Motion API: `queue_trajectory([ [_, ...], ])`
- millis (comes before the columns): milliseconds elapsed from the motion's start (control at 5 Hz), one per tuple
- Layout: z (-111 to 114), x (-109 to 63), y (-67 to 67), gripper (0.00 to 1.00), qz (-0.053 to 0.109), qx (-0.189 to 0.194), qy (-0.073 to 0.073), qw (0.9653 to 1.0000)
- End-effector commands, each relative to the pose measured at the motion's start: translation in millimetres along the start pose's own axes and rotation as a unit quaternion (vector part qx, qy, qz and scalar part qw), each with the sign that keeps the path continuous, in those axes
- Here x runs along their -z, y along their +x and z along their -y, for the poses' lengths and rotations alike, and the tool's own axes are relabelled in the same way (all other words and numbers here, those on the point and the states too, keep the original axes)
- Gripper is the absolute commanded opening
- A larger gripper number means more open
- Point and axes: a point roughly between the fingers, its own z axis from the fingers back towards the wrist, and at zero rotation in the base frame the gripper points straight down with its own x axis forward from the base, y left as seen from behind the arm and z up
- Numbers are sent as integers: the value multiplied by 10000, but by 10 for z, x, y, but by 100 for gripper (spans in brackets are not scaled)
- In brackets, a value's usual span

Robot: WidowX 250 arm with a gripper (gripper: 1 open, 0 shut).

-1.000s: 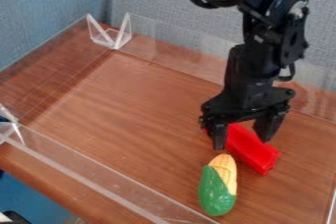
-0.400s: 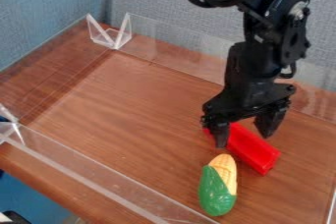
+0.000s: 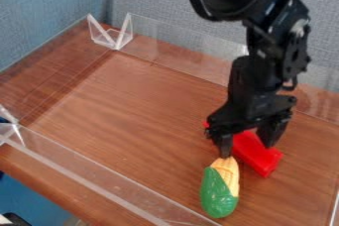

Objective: Put the red object to the left side of the table

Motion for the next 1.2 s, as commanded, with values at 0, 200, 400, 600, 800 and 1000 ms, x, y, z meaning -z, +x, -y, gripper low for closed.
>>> queue_trajectory([
  [0, 64, 49, -24, 100, 21, 53, -82, 10000],
  [200, 68, 109, -13, 0, 34, 74, -41, 10000],
  [400, 65, -42, 101, 0, 37, 235, -142, 9996],
  [600, 48, -69, 99, 0, 72, 393, -123, 9991],
  [800, 36, -97, 102, 0, 89, 520, -122, 9985],
  [1000, 23, -128, 104, 0, 107, 644, -120, 9978],
])
